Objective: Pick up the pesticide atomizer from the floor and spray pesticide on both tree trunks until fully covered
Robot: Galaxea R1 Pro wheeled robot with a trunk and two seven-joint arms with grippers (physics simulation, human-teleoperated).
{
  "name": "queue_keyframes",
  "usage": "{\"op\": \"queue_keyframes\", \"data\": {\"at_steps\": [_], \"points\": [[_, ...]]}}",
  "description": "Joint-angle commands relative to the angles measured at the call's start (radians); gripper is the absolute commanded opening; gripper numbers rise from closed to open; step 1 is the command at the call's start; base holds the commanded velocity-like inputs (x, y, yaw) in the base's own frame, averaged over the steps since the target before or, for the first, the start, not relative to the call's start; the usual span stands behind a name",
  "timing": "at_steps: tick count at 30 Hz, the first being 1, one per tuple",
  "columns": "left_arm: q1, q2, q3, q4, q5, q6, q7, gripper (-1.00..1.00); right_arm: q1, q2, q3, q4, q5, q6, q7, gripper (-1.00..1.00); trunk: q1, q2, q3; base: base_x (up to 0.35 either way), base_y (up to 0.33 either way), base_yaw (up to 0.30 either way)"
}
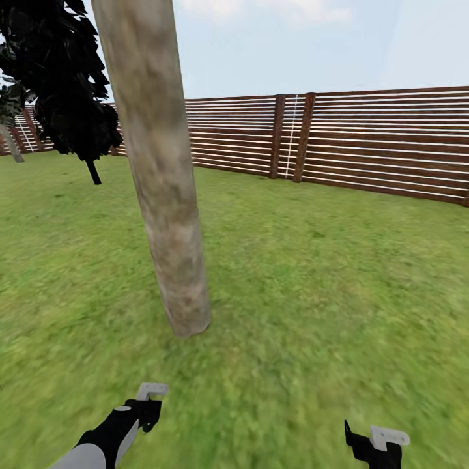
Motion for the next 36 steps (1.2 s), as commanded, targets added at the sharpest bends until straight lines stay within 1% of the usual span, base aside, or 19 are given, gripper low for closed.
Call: {"op": "queue_keyframes", "data": {"at_steps": [1,10,17,18,19,20,21,22,23,24,25,26,27,28,29,31,32,34,36], "points": [[0.0,-0.001,0.008,-0.003,-0.008,0.005,-0.008,-1.0,-0.001,0.0,-0.007,0.001,0.011,-0.003,-0.002,1.0,0.0,0.0,0.0,0.266,-0.231,0.231],[-0.001,-0.004,0.008,-0.003,-0.008,0.005,-0.01,-1.0,-0.001,-0.001,-0.007,0.001,0.011,-0.005,-0.002,1.0,0.0,0.0,0.008,0.3,-0.157,0.218],[-0.001,-0.007,0.006,-0.002,-0.008,0.005,-0.011,-1.0,-0.001,-0.004,-0.007,0.001,0.011,-0.005,-0.001,1.0,0.0,0.0,0.009,0.291,-0.01,0.027],[-0.001,-0.019,0.006,-0.002,-0.009,0.005,-0.013,-1.0,-0.001,-0.004,-0.007,0.001,0.011,-0.005,-0.001,1.0,0.0,0.0,0.009,0.069,0.0,0.001],[-0.002,-0.043,0.002,-0.001,-0.012,0.007,-0.012,-1.0,-0.001,-0.004,-0.007,0.001,0.011,-0.004,-0.001,1.0,0.0,0.0,0.009,0.036,0.0,0.0],[-0.003,-0.081,-0.023,-0.001,-0.028,0.008,-0.011,-1.0,-0.001,-0.004,-0.007,0.001,0.011,-0.004,-0.001,1.0,0.0,0.0,0.009,0.012,0.0,0.0],[-0.003,-0.09,-0.047,-0.001,-0.039,0.009,-0.011,-1.0,-0.001,-0.004,-0.007,0.001,0.011,-0.004,-0.001,1.0,0.0,0.0,0.009,0.006,0.0,0.0],[-0.005,-0.088,-0.057,-0.002,-0.044,0.014,-0.015,-1.0,-0.001,-0.004,-0.007,0.001,0.011,-0.003,-0.001,1.0,0.0,0.0,0.009,0.003,0.0,0.0],[-0.006,-0.072,-0.06,-0.002,-0.045,0.017,-0.017,-1.0,-0.001,-0.003,-0.007,0.002,0.012,-0.003,0.0,1.0,0.0,0.0,0.009,0.002,0.0,0.0],[-0.009,-0.041,-0.061,-0.002,-0.043,0.019,-0.019,-1.0,-0.001,-0.003,-0.007,0.002,0.012,-0.003,0.0,1.0,0.0,0.0,0.009,0.0,0.0,0.0],[-0.013,0.041,-0.044,-0.003,-0.006,0.017,-0.024,-1.0,-0.001,-0.003,-0.007,0.002,0.012,-0.003,0.0,1.0,0.0,0.0,0.009,0.0,0.0,0.0],[-0.014,0.048,-0.043,-0.005,0.01,0.012,-0.022,-1.0,-0.001,-0.003,-0.006,0.002,0.012,-0.003,0.0,1.0,0.0,0.0,0.009,0.0,0.0,0.0],[-0.014,0.044,-0.044,-0.008,0.014,0.01,-0.021,-1.0,-0.001,-0.003,-0.006,0.002,0.012,-0.003,0.0,1.0,0.0,0.0,0.009,0.0,0.0,0.0],[-0.014,0.026,-0.045,-0.022,0.017,0.008,-0.018,-1.0,-0.001,-0.003,-0.006,0.002,0.012,-0.003,0.0,1.0,0.0,0.0,0.009,0.0,0.0,0.0],[-0.014,0.005,-0.046,-0.041,0.018,0.008,-0.017,-1.0,-0.001,-0.003,-0.005,0.002,0.012,-0.003,0.0,1.0,0.0,0.0,0.009,0.0,0.0,0.0],[-0.014,-0.058,-0.048,-0.106,0.018,0.009,-0.016,-1.0,-0.001,-0.003,-0.005,0.002,0.012,-0.003,0.0,1.0,0.0,0.0,0.009,0.0,0.0,0.0],[-0.012,-0.069,-0.049,-0.131,0.018,0.011,-0.018,-1.0,-0.001,-0.003,-0.005,0.002,0.012,-0.003,0.0,1.0,0.0,0.0,0.009,0.0,0.0,0.0],[-0.004,-0.071,-0.052,-0.183,0.018,0.018,-0.022,-1.0,-0.001,-0.003,-0.005,0.003,0.012,-0.003,0.0,1.0,0.0,0.0,0.009,-0.011,0.0,0.0],[-0.004,-0.06,-0.052,-0.237,0.015,0.026,-0.024,-1.0,-0.001,-0.003,-0.005,0.004,0.012,-0.003,0.0,1.0,0.0,0.0,0.009,-0.28,0.0,0.0]]}}
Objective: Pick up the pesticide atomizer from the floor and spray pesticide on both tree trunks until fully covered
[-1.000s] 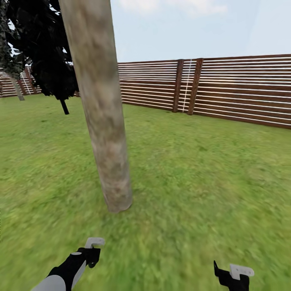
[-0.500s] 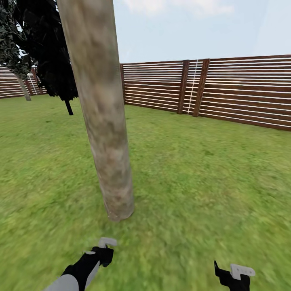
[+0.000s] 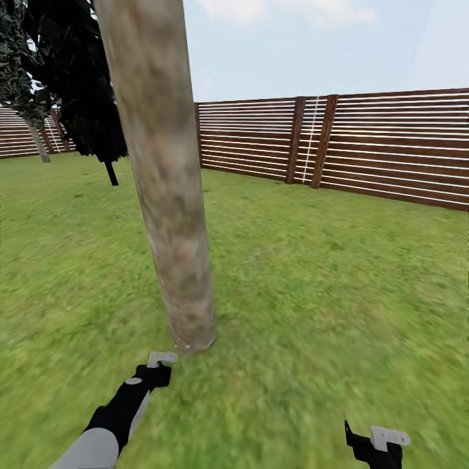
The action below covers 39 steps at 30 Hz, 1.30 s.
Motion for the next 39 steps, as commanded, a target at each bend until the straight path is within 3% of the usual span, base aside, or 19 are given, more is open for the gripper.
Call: {"op": "queue_keyframes", "data": {"at_steps": [1,3,5,9,11,13,14,16,21,23,29,31,34,37,39], "points": [[-0.001,0.003,0.009,-0.018,-0.009,0.01,-0.008,-1.0,-0.001,0.0,-0.007,0.001,0.01,-0.003,-0.002,1.0,-0.001,0.0,-0.001,-0.235,0.0,0.0],[-0.005,0.01,0.009,-0.064,-0.007,0.05,-0.008,-1.0,-0.001,0.0,-0.007,0.001,0.01,-0.003,-0.002,1.0,-0.001,0.0,-0.001,-0.091,0.0,0.0],[-0.005,-0.007,-0.002,-0.107,-0.005,0.101,-0.008,-1.0,-0.001,0.0,-0.007,0.001,0.01,-0.003,-0.002,1.0,-0.001,0.0,-0.001,-0.018,0.0,0.0],[-0.008,-0.034,-0.098,-0.127,-0.001,0.116,-0.007,-1.0,-0.001,0.0,-0.007,0.001,0.01,-0.003,-0.002,1.0,-0.001,0.0,-0.001,-0.002,0.0,0.0],[-0.007,-0.026,-0.101,-0.149,0.008,0.117,-0.015,-1.0,-0.001,0.0,-0.007,0.001,0.01,-0.003,-0.002,1.0,-0.001,0.0,-0.001,0.0,0.0,0.0],[-0.005,-0.002,-0.092,-0.165,0.028,0.118,-0.047,-1.0,-0.001,0.0,-0.007,0.001,0.011,-0.003,-0.002,1.0,-0.001,0.0,-0.001,0.0,0.0,0.0],[-0.004,0.033,-0.085,-0.173,0.043,0.119,-0.08,-1.0,-0.001,0.0,-0.007,0.002,0.012,-0.003,-0.002,1.0,-0.001,0.0,-0.001,0.0,0.0,0.0],[-0.001,0.048,-0.083,-0.177,0.049,0.119,-0.094,-1.0,-0.001,0.0,-0.007,0.002,0.012,-0.003,-0.002,1.0,-0.001,0.0,-0.001,0.0,0.0,0.0],[-0.003,0.031,-0.089,-0.225,0.05,0.13,-0.101,-1.0,-0.001,0.001,-0.007,0.003,0.012,-0.003,-0.002,1.0,-0.001,0.0,-0.001,-0.153,0.0,0.0],[-0.006,0.02,-0.092,-0.273,0.048,0.191,-0.102,-1.0,-0.001,0.003,-0.006,0.003,0.013,-0.003,-0.002,1.0,-0.001,0.0,-0.001,-0.035,0.0,0.0],[0.003,0.042,-0.094,-0.493,0.046,0.344,-0.177,-1.0,-0.001,0.003,-0.006,0.003,0.014,-0.003,-0.002,1.0,-0.001,0.0,-0.001,-0.002,0.0,0.0],[0.006,0.032,-0.135,-0.541,0.044,0.363,-0.18,-1.0,-0.001,0.003,-0.006,0.003,0.014,-0.003,-0.002,1.0,-0.001,0.0,-0.001,0.0,0.0,0.0],[0.007,0.023,-0.244,-0.583,0.05,0.435,-0.18,-1.0,-0.001,0.003,-0.006,0.003,0.014,-0.003,-0.002,1.0,-0.001,0.0,-0.001,0.0,0.0,0.0],[0.007,0.031,-0.238,-0.63,0.061,0.455,-0.18,-1.0,-0.001,0.003,-0.006,0.003,0.014,-0.003,-0.001,1.0,-0.001,0.0,-0.001,0.0,0.0,0.0],[0.008,0.036,-0.159,-0.641,0.073,0.459,-0.181,-1.0,-0.001,0.003,-0.006,0.003,0.014,-0.003,-0.001,1.0,-0.001,0.0,-0.001,0.0,0.0,0.0]]}}
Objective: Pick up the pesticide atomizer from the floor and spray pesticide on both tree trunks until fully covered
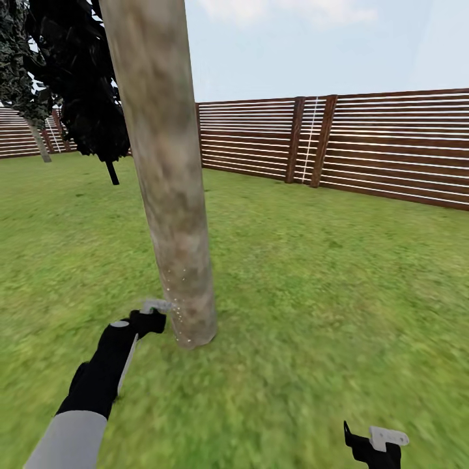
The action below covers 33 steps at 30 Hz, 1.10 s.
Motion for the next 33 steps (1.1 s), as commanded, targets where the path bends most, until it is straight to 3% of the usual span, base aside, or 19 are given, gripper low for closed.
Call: {"op": "queue_keyframes", "data": {"at_steps": [1,3,9,11,15,33], "points": [[0.0,0.0,0.039,-0.002,-0.002,0.005,-0.01,-1.0,-0.001,0.0,-0.007,0.001,0.01,-0.003,-0.002,1.0,0.0,0.0,-0.001,0.0,0.0,0.0],[0.002,0.0,0.056,0.0,-0.004,0.005,-0.009,-1.0,-0.001,0.0,-0.007,0.001,0.01,-0.003,-0.002,1.0,0.0,0.0,-0.001,0.0,0.0,0.0],[0.064,-0.014,0.057,0.015,-0.003,-0.006,0.032,-1.0,-0.001,0.0,-0.007,0.0,0.009,-0.003,-0.002,1.0,0.0,0.0,0.0,0.0,-0.063,0.055],[0.079,-0.013,0.062,0.086,-0.003,-0.011,0.05,-1.0,-0.001,0.0,-0.007,0.0,0.009,-0.003,-0.003,1.0,0.0,0.0,0.001,0.0,-0.262,0.254],[0.092,-0.009,0.066,0.102,-0.001,-0.013,0.051,-1.0,-0.001,0.0,-0.007,0.0,0.01,-0.003,-0.002,1.0,0.0,0.0,0.002,0.072,-0.269,0.174],[0.1,-0.008,0.067,0.103,-0.002,-0.011,0.052,-1.0,-0.001,0.0,-0.007,0.0,0.009,-0.003,-0.003,1.0,0.0,0.0,0.002,-0.001,-0.272,0.004]]}}
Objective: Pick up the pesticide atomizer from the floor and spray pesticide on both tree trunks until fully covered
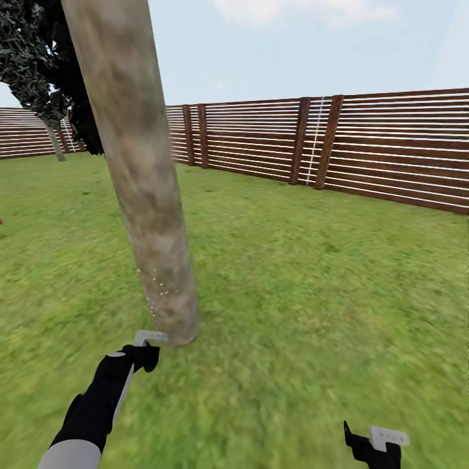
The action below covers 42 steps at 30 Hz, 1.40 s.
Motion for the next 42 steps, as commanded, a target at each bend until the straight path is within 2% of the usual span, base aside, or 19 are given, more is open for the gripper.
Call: {"op": "queue_keyframes", "data": {"at_steps": [1,11,13,17,23,27,31,32,33,34,35,36,37,38,40,42], "points": [[0.005,-0.001,0.004,-0.002,-0.01,0.004,-0.009,-1.0,-0.001,0.0,-0.007,0.001,0.011,-0.003,-0.002,1.0,0.0,0.0,-0.001,0.115,-0.272,0.0],[0.022,0.002,0.009,-0.002,-0.011,0.005,-0.008,-1.0,-0.001,0.0,-0.007,0.001,0.01,-0.003,-0.002,1.0,0.0,0.0,-0.001,0.13,-0.271,0.228],[0.041,0.0,0.015,0.015,-0.008,0.004,0.047,-1.0,-0.001,0.0,-0.007,0.001,0.01,-0.003,-0.002,1.0,0.0,0.0,-0.001,0.12,-0.271,0.237],[0.044,-0.007,0.018,0.072,0.0,0.002,0.099,-1.0,-0.001,0.0,-0.007,0.001,0.01,-0.003,-0.001,1.0,0.0,0.0,-0.001,0.141,-0.261,0.087],[0.046,0.0,0.021,0.085,-0.005,0.002,0.104,-1.0,-0.001,0.0,-0.007,0.001,0.01,-0.003,-0.001,1.0,0.0,0.0,-0.001,0.229,-0.189,0.003],[0.047,0.004,0.027,0.134,-0.007,0.001,0.104,-1.0,-0.001,0.0,-0.007,0.001,0.01,-0.003,0.0,1.0,0.0,0.0,-0.001,0.137,-0.056,0.0],[0.047,-0.006,0.025,0.164,-0.003,0.001,0.104,-1.0,-0.001,0.0,-0.007,0.001,0.01,-0.003,-0.001,1.0,0.0,0.0,-0.001,0.009,-0.004,0.17],[0.047,-0.005,0.026,0.196,-0.005,0.001,0.104,-1.0,-0.001,0.0,-0.007,0.001,0.01,-0.003,-0.001,1.0,0.0,0.0,-0.001,0.001,0.0,0.262],[0.047,0.003,0.028,0.223,-0.006,0.0,0.104,-1.0,-0.001,0.0,-0.007,0.001,0.01,-0.003,-0.001,1.0,0.0,0.0,-0.001,0.0,0.0,0.155],[0.047,0.023,0.038,0.239,-0.007,0.0,0.104,-1.0,-0.001,0.0,-0.007,0.001,0.01,-0.003,-0.001,1.0,0.0,0.0,-0.001,0.0,0.0,0.063],[0.047,0.047,0.059,0.246,-0.004,0.0,0.104,-1.0,-0.001,0.0,-0.007,0.001,0.01,-0.003,-0.001,1.0,0.0,0.0,-0.001,0.0,0.0,0.026],[0.047,0.053,0.073,0.248,-0.002,0.0,0.104,-1.0,-0.001,0.0,-0.007,0.001,0.01,-0.003,-0.001,1.0,0.0,0.0,-0.001,0.0,0.0,0.013],[0.042,0.006,0.077,0.249,-0.005,0.001,0.105,-1.0,-0.001,0.0,-0.007,0.001,0.01,-0.003,-0.001,1.0,0.0,0.0,-0.001,0.0,0.0,0.0],[0.039,-0.016,0.076,0.247,-0.007,0.0,0.105,-1.0,-0.001,0.0,-0.007,0.001,0.011,-0.003,-0.001,1.0,0.0,0.0,-0.001,0.0,0.0,0.0],[0.038,-0.022,0.074,0.244,-0.009,0.001,0.105,-1.0,-0.001,-0.006,-0.006,0.0,0.014,-0.003,-0.001,1.0,0.0,0.0,-0.001,0.0,0.0,0.0],[0.042,-0.008,0.082,0.241,-0.011,0.001,0.105,-1.0,-0.001,-0.048,-0.005,-0.002,0.014,-0.004,0.001,1.0,0.0,0.0,-0.001,0.0,0.0,0.0]]}}
